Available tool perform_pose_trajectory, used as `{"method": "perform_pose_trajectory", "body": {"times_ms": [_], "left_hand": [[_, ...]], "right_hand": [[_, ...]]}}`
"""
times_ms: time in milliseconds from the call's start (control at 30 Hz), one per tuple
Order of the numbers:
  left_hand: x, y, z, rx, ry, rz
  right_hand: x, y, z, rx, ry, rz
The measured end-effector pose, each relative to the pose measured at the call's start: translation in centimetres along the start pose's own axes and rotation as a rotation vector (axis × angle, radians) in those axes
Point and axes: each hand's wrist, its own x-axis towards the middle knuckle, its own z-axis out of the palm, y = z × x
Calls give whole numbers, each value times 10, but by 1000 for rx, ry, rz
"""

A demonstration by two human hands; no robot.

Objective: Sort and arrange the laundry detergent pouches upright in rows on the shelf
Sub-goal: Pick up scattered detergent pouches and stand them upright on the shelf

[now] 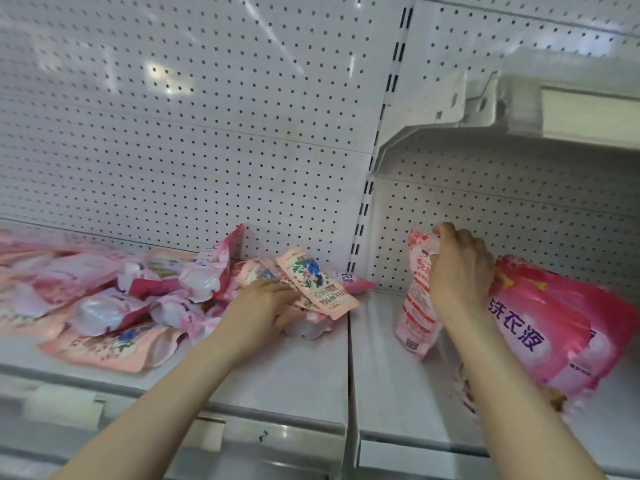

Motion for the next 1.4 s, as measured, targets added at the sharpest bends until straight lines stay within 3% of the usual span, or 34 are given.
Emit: {"method": "perform_pose_trajectory", "body": {"times_ms": [67,167,300,367,500,767,1000,1200,1300,1400], "left_hand": [[-2,-5,2,-7,-27,-17],[-1,-10,4,-44,-30,-35],[0,-11,5,-81,-39,-62],[-1,-12,4,-92,-53,-90],[1,-17,1,-61,-89,-97],[25,-21,14,52,-127,16],[33,-18,13,32,144,-45],[34,24,-18,-418,361,-14],[34,40,-21,-730,320,-80],[36,42,-14,-970,214,-180]], "right_hand": [[-5,-16,-6,-100,73,-86],[-28,-45,-2,72,95,-288],[-64,-65,39,274,-509,-369],[-74,-66,54,369,-593,-335],[-72,-70,54,518,-473,-157],[-65,-28,-3,471,-73,84],[-77,6,-56,270,-89,134],[-80,10,-62,140,-99,152],[-86,10,-62,7,-193,133],[-83,8,-66,74,-42,6]]}}
